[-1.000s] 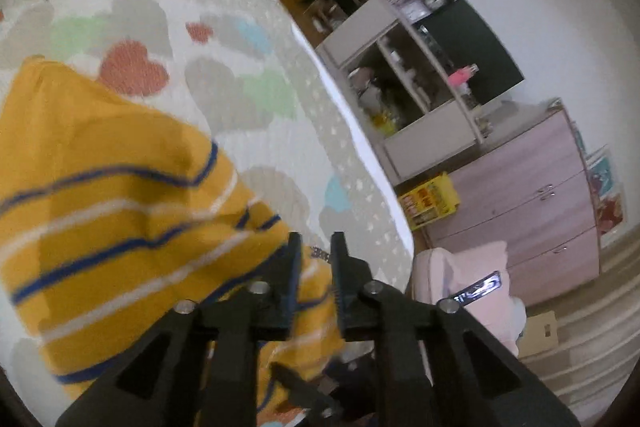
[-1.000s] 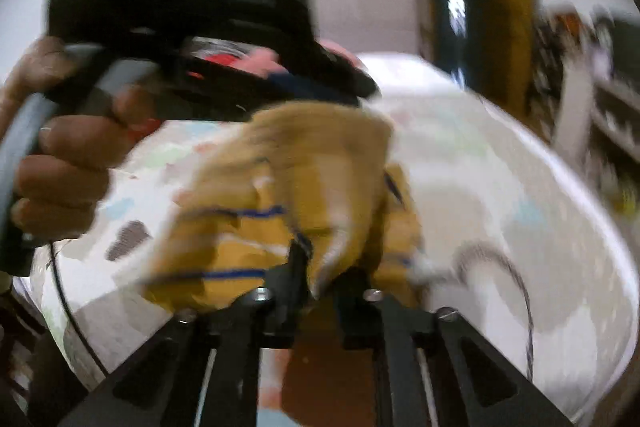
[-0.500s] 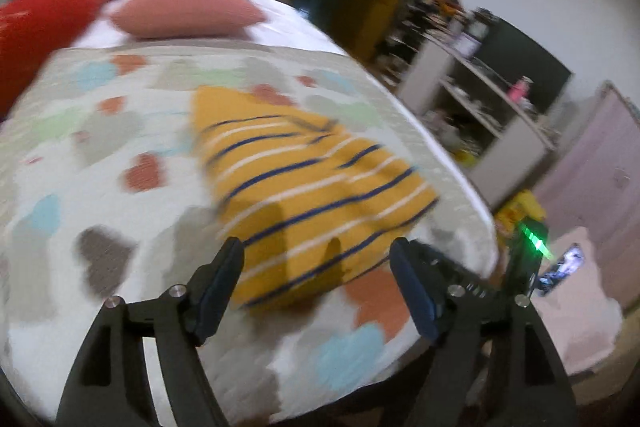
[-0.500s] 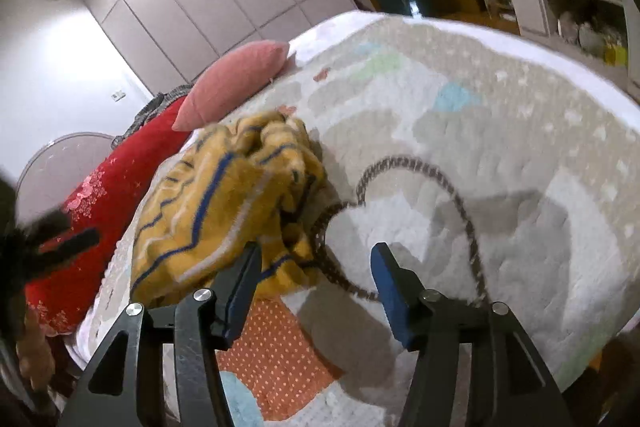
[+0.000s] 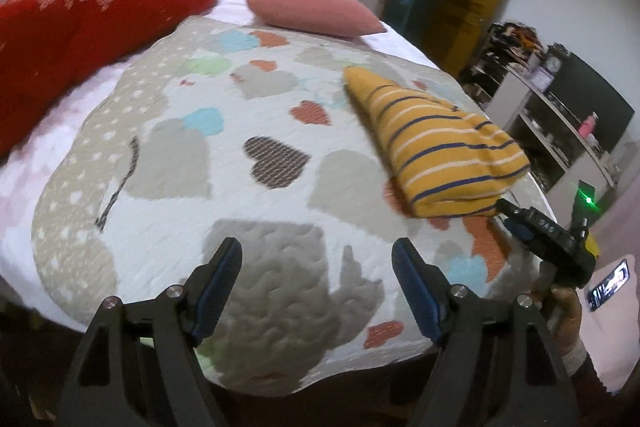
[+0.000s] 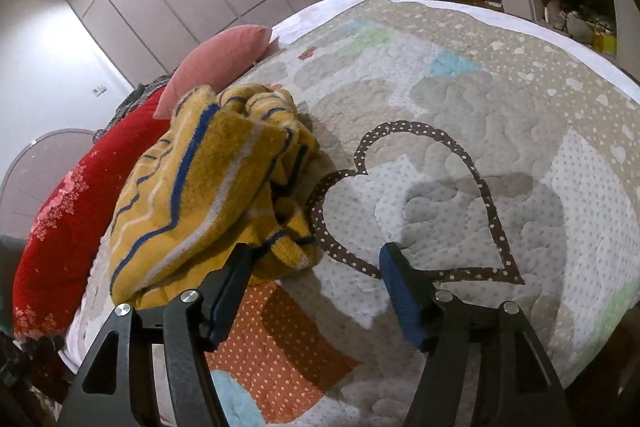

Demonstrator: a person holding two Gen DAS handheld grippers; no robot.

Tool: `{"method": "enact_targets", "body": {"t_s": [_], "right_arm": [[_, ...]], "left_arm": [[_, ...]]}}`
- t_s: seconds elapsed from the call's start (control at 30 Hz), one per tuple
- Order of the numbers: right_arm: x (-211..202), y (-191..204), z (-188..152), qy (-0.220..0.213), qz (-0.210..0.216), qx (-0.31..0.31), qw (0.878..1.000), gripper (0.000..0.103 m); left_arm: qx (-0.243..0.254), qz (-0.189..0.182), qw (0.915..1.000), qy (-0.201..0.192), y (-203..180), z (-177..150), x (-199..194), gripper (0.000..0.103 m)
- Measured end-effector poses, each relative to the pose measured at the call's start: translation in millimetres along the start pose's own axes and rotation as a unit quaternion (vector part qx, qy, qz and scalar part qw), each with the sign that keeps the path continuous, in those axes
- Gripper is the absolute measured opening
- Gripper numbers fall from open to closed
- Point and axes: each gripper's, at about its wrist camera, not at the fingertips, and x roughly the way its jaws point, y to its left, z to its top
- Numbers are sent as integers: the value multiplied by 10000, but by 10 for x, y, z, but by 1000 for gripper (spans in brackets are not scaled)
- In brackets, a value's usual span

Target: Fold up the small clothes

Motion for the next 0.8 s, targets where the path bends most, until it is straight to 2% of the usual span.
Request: {"method": "enact_targets", "body": {"t_s": [0.17, 0.4, 0.8], "right_arm": [[9, -9, -5, -21, 204, 83, 9998, 84], [16, 37, -37, -72, 314, -147, 9994, 93], [17, 80, -64, -67, 272, -444, 9986, 94]], "left_arm": [[-209, 40, 9997, 111, 134, -85, 57, 76], [6, 72, 9998, 202, -51, -114, 134, 76], [190, -40, 9991, 390, -235, -167, 274, 77]]}}
